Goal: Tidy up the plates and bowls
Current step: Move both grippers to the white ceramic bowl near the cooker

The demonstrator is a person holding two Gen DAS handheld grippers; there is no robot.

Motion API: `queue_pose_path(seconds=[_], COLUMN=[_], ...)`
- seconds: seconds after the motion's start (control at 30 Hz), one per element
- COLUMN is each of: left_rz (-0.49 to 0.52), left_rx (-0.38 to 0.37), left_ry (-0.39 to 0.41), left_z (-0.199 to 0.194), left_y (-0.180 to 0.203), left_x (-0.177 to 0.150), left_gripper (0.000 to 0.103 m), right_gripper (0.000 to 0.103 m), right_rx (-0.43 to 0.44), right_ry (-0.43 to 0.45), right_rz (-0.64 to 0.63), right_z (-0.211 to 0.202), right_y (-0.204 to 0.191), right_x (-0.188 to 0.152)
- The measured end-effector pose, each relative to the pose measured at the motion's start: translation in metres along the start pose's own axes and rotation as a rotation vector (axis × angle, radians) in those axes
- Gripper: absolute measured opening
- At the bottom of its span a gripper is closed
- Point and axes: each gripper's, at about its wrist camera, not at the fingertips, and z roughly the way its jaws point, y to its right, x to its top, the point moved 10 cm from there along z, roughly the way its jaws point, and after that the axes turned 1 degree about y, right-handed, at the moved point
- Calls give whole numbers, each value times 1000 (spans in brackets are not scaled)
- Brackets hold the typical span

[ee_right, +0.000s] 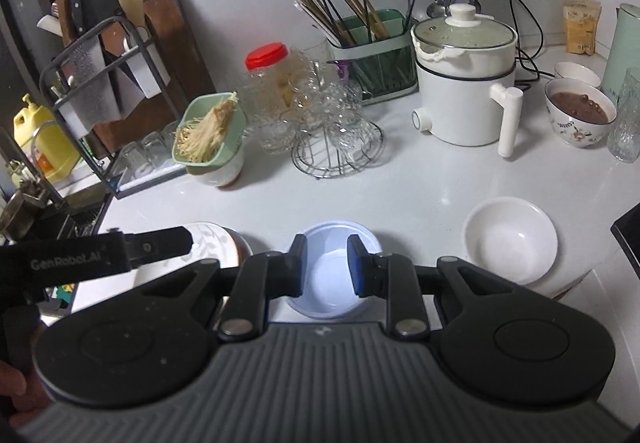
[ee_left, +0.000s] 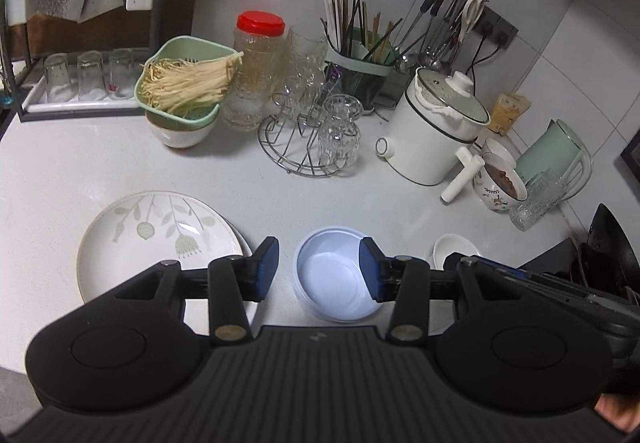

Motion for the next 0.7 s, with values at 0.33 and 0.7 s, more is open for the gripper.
queue_pose_path(seconds=[0.33,0.7], left_rz=[32,132], left_rx=[-41,-136], left_ry=[-11,-74], left_z=[5,42], left_y=[1,57], left_x=[3,-2], left_gripper=[51,52], right_gripper=[26,26], right_rx=[-66,-212], right_ry=[-5,25], right_rz=[3,100], right_z=[-3,-18], right_y=[7,67], right_x=[-8,-13])
